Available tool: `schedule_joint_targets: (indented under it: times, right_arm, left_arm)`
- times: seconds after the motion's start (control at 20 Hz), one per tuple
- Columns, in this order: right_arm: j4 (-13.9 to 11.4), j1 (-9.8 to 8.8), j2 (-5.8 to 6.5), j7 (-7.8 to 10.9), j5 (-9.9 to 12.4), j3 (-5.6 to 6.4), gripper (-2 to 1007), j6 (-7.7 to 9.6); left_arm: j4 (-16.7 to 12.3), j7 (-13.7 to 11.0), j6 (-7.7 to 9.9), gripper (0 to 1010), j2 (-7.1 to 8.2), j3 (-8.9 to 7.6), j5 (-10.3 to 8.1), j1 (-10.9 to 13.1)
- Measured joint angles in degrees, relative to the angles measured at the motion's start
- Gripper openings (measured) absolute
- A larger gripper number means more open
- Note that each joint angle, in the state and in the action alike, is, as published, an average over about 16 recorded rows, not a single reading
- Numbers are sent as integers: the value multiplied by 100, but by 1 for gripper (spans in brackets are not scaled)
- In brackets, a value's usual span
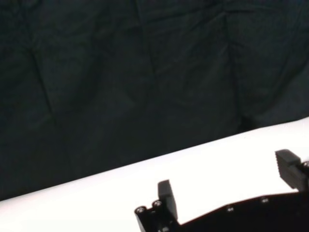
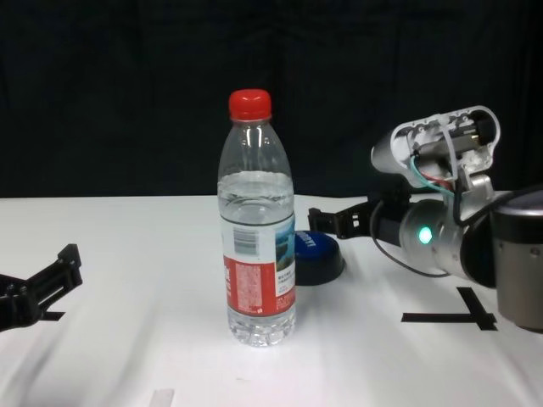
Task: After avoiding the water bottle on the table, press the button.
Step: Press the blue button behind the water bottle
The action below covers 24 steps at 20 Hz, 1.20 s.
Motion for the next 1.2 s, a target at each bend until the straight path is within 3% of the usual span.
schedule_joint_targets:
  times: [0.65,1.2]
  right_arm:
    - [432,187,-54,34,-65,-40,1003,21]
    - [413,181,-42,55,-63,-22,1003,74]
  left_arm:
    - [0,0,0,1003,0,0,0,0]
    - [0,0,0,1003,0,0,0,0]
